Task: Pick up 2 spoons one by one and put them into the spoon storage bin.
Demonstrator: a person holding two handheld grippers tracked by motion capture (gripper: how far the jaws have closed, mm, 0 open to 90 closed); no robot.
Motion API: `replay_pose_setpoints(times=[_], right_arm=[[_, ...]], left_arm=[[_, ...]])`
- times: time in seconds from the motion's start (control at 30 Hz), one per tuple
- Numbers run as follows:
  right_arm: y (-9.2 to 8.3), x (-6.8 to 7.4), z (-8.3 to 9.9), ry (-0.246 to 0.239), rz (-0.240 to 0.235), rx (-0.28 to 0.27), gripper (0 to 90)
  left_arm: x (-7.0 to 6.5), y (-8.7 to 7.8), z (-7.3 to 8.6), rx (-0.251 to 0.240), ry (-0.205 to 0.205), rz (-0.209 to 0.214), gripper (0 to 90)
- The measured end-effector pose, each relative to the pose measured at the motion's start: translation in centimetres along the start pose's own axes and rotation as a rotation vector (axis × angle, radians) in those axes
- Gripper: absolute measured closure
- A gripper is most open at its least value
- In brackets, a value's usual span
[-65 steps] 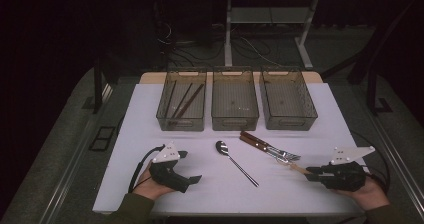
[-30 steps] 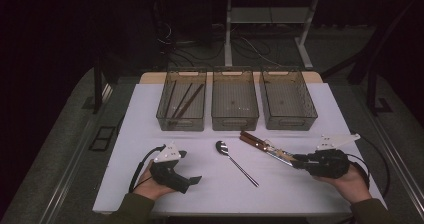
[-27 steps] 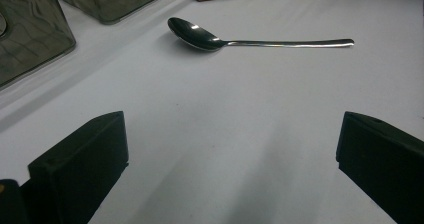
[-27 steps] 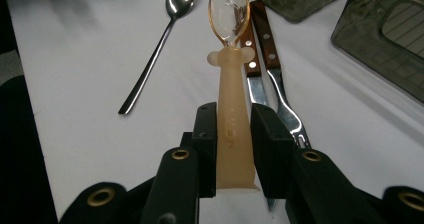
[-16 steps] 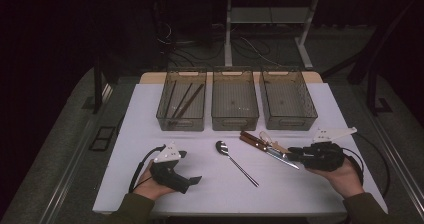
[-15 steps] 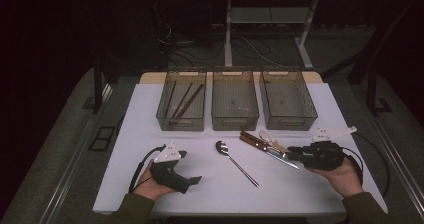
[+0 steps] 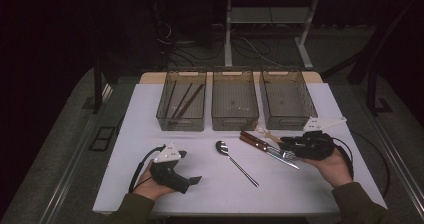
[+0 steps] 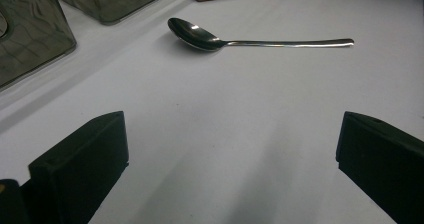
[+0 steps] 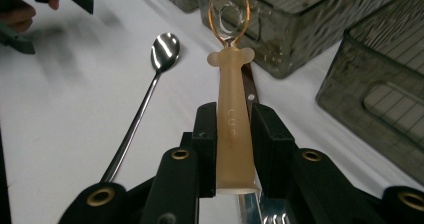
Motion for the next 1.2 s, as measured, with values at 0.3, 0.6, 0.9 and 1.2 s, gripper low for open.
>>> replay_pose_setpoints(times=[0.3,0.6,0.9,1.2], right_arm=[[1.1,-0.7,-2.3,0.003,0.014,-0.035,73.7],[2.4,-1.2,-4.4,0.018,0.024,-0.065,73.6],[3.8,-1.8,-5.9,0.029,0.050,-0.072,73.6],[5.7,-3.3,-7.6,0.051,0.085,-0.088,73.5]], left_arm=[[0.0,0.0,0.0,-0.008,-0.005,0.000,0.0],[0.0,0.1,0.0,-0.007,-0.009,0.002,0.0],[-0.1,0.1,0.0,-0.007,-0.009,0.002,0.0],[-0.1,0.1,0.0,-0.009,-0.009,0.007,0.0]])
Point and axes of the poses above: each handheld gripper's, and its own axes: y roughly forward along the jaws, z roughly out of its underside, x roughly to its left, the point moved 3 cm from there along y, roughly forward along the jaws, and after that the axes turned 8 degrees about -z, right-handed, at the moved point
